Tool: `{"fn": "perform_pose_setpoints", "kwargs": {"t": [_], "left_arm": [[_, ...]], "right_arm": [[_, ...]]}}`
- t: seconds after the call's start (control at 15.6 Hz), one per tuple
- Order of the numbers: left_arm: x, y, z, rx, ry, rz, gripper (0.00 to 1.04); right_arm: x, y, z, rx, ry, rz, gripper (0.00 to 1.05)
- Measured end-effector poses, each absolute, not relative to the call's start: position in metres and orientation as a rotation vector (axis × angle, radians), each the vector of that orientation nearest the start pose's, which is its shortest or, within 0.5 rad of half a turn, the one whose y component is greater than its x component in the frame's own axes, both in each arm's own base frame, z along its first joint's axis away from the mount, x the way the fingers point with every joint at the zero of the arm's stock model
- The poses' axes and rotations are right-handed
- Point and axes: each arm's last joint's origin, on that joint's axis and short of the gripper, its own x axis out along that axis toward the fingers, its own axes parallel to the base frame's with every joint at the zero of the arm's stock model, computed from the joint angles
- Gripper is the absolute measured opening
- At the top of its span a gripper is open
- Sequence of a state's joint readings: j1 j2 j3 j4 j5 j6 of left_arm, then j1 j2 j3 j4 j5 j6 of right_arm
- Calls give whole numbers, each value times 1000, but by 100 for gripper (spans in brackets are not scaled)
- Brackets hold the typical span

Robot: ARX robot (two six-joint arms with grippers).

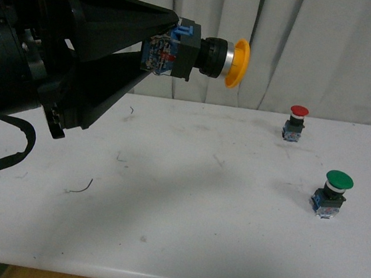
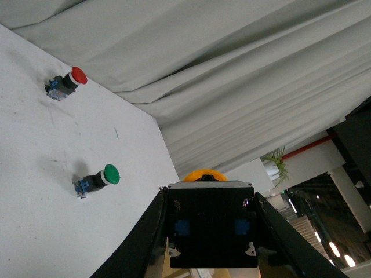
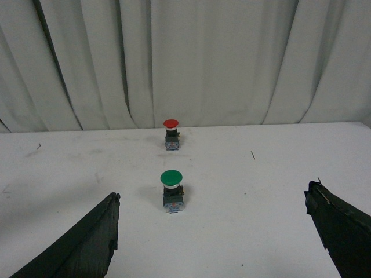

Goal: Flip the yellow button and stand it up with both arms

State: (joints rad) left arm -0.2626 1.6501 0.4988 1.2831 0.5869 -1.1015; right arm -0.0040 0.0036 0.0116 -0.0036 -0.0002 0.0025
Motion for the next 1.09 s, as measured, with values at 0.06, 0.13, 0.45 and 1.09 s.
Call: {"fn": "perform_pose_setpoints", "kwargs": {"t": [0.06,0.13,0.45,1.09], "left_arm": [[272,-92,180,-1008,346,-835,36],[272,-92,180,-1008,343,-835,36],[271,-95,184,-998,329,-847,36],[281,-103,203,-939,248,-909,36]], "right_arm": [[97,0,167,2,-4,-4,98],[97,0,167,2,-4,-4,98],[100,-2,175,69,-77,139,98],[284,-5,237,199,-105,186,98]]}}
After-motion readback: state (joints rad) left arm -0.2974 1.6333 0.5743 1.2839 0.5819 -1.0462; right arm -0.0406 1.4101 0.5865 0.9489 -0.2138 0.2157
